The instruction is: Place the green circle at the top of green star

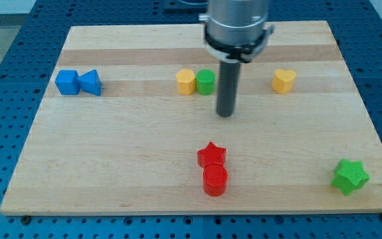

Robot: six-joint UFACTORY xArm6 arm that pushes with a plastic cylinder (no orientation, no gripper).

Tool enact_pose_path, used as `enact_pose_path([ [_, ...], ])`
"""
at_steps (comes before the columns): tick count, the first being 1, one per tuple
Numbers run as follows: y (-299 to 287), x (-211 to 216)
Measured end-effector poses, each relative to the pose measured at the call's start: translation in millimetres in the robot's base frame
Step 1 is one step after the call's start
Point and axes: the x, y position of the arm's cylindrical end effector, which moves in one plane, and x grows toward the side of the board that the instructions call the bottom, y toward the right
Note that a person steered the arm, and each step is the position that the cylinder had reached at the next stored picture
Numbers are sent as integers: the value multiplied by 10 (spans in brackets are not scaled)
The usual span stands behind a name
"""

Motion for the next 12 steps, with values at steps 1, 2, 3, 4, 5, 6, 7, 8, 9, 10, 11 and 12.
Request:
enact_pose_path([
  [1, -367, -33],
  [2, -471, -152],
  [3, -908, -133],
  [4, -1295, -401],
  [5, -1343, -1073],
  [6, -827, -1280],
  [7, -570, -1142],
  [8, -592, -1009],
  [9, -475, -859],
  [10, -263, -853],
  [11, -84, -790],
  [12, 18, -484],
])
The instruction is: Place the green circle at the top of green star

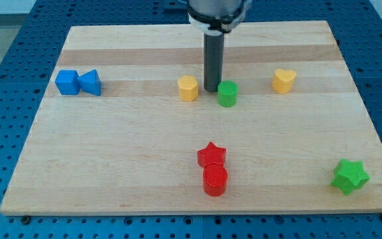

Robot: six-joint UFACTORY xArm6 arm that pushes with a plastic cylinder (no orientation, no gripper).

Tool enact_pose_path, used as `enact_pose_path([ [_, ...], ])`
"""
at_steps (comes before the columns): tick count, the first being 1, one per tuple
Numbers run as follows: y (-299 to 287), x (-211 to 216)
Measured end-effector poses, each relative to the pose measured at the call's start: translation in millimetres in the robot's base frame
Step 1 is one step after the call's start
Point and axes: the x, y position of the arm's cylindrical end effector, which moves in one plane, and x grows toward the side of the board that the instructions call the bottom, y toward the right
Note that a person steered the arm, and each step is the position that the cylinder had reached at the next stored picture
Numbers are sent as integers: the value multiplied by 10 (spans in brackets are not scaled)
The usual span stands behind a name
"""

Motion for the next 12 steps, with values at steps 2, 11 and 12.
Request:
enact_pose_path([
  [2, 409, 346],
  [11, 1658, 1123],
  [12, 1658, 896],
])
